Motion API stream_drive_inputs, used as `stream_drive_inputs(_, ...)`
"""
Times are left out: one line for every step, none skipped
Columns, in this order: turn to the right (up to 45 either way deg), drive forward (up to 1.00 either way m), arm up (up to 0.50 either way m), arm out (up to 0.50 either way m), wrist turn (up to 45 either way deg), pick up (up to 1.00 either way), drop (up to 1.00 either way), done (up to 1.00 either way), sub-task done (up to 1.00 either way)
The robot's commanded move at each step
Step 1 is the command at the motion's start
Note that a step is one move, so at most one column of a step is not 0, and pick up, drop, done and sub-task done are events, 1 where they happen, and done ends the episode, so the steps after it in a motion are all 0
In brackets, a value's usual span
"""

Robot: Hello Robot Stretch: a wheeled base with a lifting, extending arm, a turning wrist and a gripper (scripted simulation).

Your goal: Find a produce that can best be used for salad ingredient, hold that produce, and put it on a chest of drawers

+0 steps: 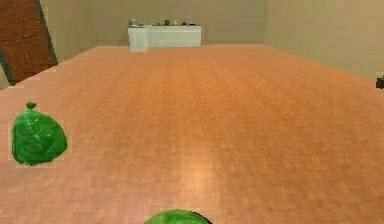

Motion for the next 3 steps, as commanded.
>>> stream_drive_inputs(45.0, 0.0, 0.0, 0.0, 0.0, 0.0, 0.0, 0.0, 0.0)
stream_drive_inputs(24.0, 0.0, 0.0, 0.0, 0.0, 0.0, 0.0, 0.0, 0.0)
stream_drive_inputs(3.0, 0.0, 0.0, 0.0, 0.0, 0.0, 0.0, 0.0, 0.0)
